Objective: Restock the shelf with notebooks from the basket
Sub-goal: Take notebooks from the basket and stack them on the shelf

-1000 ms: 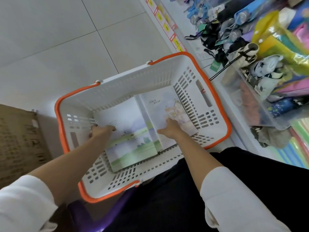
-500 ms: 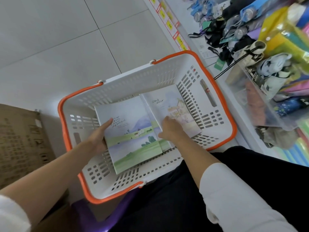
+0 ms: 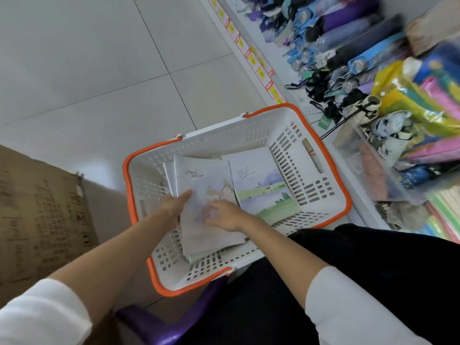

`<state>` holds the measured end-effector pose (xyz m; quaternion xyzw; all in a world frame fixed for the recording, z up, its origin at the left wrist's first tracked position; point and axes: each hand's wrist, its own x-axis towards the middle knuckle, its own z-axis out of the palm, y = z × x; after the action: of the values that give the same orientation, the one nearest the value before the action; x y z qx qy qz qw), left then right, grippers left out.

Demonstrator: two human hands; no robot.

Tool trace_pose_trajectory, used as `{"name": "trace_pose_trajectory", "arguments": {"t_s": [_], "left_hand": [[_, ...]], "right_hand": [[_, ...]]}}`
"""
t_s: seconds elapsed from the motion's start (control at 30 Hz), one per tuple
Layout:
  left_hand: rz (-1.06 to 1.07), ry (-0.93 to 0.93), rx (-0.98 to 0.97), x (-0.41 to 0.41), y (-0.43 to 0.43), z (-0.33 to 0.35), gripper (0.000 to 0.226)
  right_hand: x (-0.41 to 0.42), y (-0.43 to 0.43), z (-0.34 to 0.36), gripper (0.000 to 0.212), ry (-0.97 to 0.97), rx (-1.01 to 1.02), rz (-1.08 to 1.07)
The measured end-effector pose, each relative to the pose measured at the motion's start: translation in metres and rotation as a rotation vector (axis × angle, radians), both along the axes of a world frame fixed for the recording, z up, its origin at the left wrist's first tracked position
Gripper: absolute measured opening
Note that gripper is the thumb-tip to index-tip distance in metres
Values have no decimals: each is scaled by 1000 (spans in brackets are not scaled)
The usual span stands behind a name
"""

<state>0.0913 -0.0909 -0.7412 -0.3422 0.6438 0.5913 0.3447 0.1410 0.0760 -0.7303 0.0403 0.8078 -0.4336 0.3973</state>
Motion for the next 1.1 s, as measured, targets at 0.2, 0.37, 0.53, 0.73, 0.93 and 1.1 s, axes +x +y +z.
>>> {"name": "trace_pose_trajectory", "arguments": {"t_s": [0.2,0.37,0.53,0.73,0.93,1.1], "left_hand": [[-104,-2,349,-19,11,46,46],[-208,90,507,-39,42,92,35],[-176,265,359,-44,89,130,35],[-107,387,415,-33,159,188,32],[-232,600,502,-16,256,288,37],[-470,715,621,15,335,375,37]], "right_hand": [[-2,79,31,83,-31,158,-403],[2,103,74,59,-60,4,-613],[10,134,134,46,144,57,-727],[48,183,238,28,363,53,-825],[104,238,336,32,699,181,-1001],[161,280,402,40,940,121,-1318]]}}
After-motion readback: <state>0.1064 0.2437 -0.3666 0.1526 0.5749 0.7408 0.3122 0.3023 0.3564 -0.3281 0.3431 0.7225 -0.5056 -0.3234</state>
